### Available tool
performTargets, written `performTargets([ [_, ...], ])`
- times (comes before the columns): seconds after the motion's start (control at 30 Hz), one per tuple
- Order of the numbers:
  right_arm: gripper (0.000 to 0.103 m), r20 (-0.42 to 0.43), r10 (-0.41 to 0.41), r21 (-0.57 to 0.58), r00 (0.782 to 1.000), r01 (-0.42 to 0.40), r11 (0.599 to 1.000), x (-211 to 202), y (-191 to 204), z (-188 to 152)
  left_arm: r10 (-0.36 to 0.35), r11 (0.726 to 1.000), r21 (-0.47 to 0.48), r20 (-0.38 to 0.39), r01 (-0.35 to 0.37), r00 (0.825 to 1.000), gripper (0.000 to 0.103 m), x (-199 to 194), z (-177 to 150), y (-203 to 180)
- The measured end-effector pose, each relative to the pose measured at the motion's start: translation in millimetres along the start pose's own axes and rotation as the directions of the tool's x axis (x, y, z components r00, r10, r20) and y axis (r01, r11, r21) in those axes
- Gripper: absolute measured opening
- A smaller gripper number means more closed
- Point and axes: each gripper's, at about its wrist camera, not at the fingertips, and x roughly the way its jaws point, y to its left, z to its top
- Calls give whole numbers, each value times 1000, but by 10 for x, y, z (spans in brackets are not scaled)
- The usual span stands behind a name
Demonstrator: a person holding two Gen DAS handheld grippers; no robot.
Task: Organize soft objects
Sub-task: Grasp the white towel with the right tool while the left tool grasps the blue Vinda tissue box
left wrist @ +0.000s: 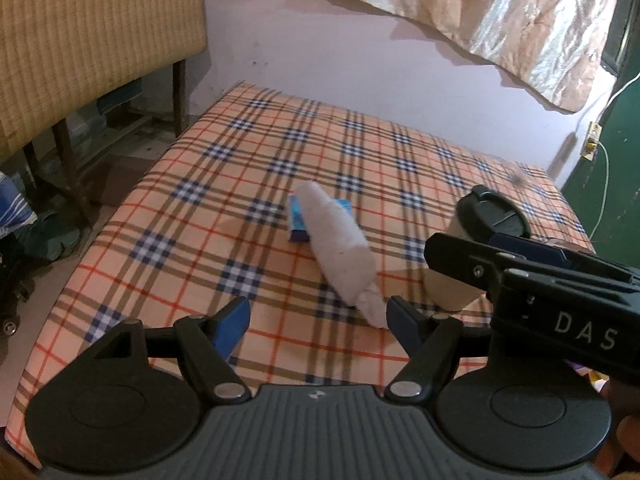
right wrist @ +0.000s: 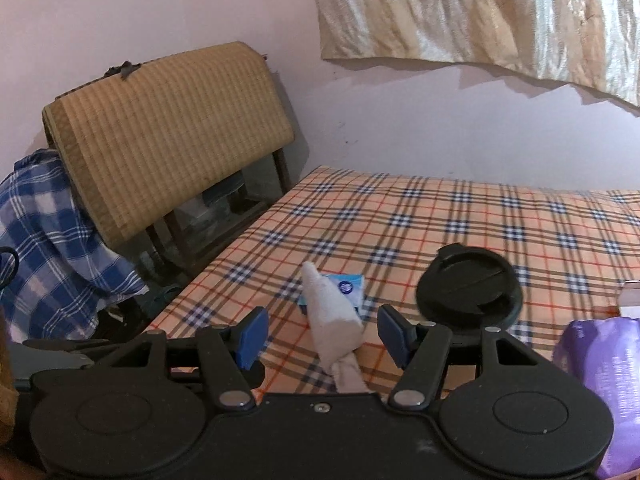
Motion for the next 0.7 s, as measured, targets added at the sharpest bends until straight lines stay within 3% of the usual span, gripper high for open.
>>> performTargets([
  [0.37, 74, -78, -1, 0, 997, 1, 1000, 463, 46, -161, 63, 994, -86, -55, -68, 996, 80, 178, -114, 481],
  [0.7, 77, -141, -88, -62, 986, 80, 995, 1102, 184, -221, 78, 988, -128, -81, -88, 994, 81, 283, -124, 779],
])
